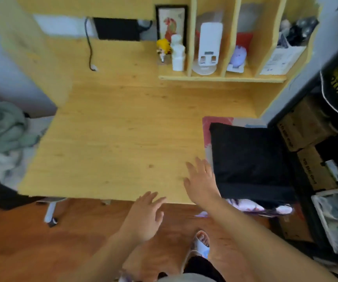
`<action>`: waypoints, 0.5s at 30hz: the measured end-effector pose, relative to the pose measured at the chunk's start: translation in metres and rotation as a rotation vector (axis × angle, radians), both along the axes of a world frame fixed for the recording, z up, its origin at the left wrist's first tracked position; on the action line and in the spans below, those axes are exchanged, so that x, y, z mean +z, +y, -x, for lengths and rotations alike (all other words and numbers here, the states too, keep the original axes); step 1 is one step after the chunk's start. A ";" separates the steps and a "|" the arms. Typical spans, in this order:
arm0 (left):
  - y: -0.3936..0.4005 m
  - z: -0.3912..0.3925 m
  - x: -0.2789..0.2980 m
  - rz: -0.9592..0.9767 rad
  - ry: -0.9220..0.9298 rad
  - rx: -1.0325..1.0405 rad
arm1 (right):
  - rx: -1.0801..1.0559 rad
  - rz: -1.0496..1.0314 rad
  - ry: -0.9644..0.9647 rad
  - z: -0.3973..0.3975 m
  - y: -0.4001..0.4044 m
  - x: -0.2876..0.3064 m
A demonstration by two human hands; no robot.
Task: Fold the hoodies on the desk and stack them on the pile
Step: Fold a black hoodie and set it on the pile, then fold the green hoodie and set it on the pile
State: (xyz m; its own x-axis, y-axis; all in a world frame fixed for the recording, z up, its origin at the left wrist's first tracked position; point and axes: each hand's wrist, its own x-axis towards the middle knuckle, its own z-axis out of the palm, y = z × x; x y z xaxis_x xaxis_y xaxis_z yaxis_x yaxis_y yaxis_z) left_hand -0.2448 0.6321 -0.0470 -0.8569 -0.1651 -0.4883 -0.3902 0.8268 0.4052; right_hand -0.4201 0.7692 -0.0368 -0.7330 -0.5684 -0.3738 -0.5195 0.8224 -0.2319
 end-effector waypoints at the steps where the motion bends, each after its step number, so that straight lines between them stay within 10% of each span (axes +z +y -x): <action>1: -0.028 -0.030 0.004 -0.004 -0.035 0.106 | 0.036 0.010 -0.001 -0.018 -0.024 0.004; 15: -0.282 -0.344 0.071 -0.166 0.102 1.022 | 0.486 0.200 -0.139 -0.249 -0.356 0.078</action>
